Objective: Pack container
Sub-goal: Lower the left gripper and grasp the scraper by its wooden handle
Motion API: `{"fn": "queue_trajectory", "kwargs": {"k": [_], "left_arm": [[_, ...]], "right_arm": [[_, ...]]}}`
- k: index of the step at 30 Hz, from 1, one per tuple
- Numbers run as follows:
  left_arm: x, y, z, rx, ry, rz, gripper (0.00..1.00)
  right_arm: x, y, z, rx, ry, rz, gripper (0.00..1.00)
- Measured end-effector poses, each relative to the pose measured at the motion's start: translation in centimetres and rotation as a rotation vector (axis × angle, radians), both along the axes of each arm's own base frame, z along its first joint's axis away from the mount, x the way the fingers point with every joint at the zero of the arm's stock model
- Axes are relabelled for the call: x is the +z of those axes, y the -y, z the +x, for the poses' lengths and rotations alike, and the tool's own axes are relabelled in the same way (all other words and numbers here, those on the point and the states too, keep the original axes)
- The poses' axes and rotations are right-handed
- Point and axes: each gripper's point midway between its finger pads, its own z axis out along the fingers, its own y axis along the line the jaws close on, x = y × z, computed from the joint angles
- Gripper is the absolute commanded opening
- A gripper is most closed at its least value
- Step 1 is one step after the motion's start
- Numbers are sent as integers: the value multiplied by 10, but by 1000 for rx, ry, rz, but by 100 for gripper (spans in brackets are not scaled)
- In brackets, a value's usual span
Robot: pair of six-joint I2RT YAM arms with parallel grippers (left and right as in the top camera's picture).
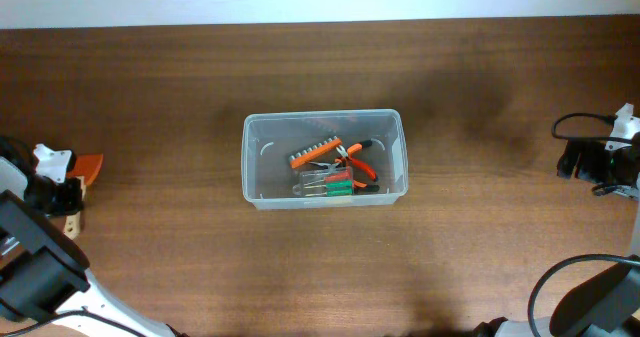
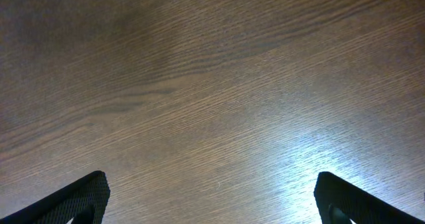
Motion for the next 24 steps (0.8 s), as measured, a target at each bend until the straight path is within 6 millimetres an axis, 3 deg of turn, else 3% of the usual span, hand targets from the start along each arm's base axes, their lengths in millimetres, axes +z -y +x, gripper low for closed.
{"fn": "queue_trajectory", "kwargs": {"k": [2, 9, 24], "left_arm": [[0, 4, 4, 5, 22, -27, 8], [14, 12, 15, 26, 58, -88, 2], [72, 20, 57, -37, 117, -64, 2]], "right_arm": [[0, 0, 0, 1, 0, 0, 99], [0, 0, 0, 1, 0, -1, 99], [0, 0, 0, 1, 0, 0, 99]]}}
